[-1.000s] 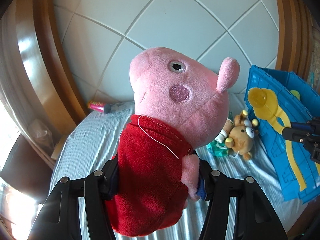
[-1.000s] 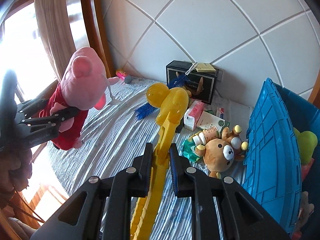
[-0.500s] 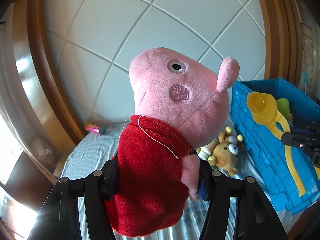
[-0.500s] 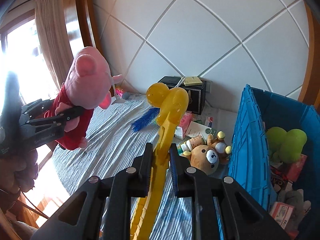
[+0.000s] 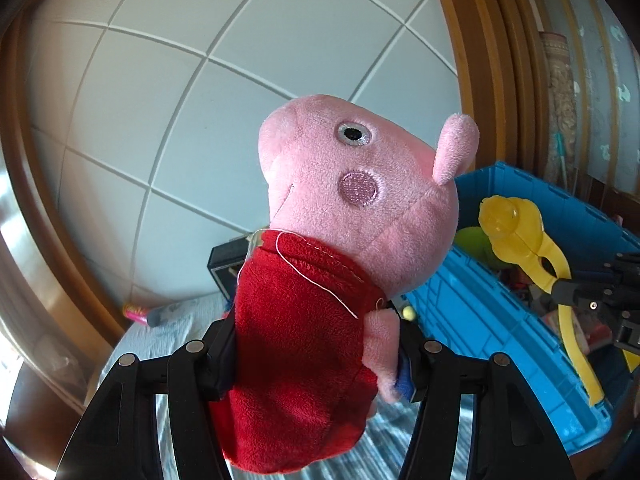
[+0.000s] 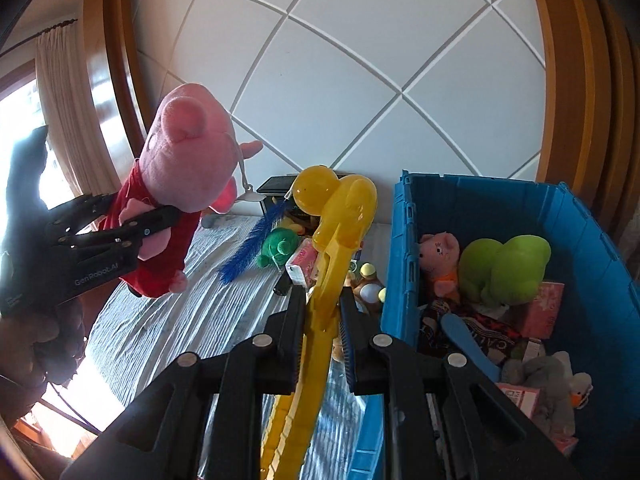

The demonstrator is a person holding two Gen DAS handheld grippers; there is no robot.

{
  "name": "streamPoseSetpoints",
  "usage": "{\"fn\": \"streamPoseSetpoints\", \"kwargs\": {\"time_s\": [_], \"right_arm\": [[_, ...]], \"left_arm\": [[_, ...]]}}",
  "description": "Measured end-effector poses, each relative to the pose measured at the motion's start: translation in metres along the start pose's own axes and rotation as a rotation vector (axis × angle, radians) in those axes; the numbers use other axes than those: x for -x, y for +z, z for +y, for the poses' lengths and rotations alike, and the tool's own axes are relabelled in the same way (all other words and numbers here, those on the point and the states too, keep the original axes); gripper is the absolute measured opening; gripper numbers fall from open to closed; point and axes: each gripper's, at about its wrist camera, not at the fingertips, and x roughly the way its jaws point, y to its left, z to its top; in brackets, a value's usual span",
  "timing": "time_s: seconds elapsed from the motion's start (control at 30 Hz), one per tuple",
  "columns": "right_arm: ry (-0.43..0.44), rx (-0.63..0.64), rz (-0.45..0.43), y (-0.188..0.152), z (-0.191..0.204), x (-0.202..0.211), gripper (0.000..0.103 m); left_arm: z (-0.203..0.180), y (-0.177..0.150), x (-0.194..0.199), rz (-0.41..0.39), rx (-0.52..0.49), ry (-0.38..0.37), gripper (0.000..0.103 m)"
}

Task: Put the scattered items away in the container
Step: 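Lift the pig plush and yellow tongs and carry both over the crate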

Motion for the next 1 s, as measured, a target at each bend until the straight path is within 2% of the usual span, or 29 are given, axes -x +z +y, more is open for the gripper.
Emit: {"fn": "streamPoseSetpoints", "kwargs": {"time_s": [0.33, 0.53, 0.73, 1.0], "right_arm": [[-0.126, -0.100, -0.027, -0.017, -0.070, 0.032, 0.016], [-0.196, -0.154, -0.030, -0.029, -0.108, 0.054, 0.016], [-0.258, -0.193, -0.034, -0.038, -0.138, 0.071, 0.016], [-0.317, -0.238, -0.033, -0.043, -0.173, 0.081, 0.016]], "left_arm": [[-0.090, 0.043, -0.016, -0.054, -0.115, -0.146, 0.059], [-0.138, 0.057, -0.016, -0.091, -0.167, -0.227, 0.060], [-0.179, 0.076, -0.020, -0.090, -0.196, -0.327, 0.060], [-0.226, 0.107, -0.030, -0.107, -0.227, -0.395, 0.060]]}}
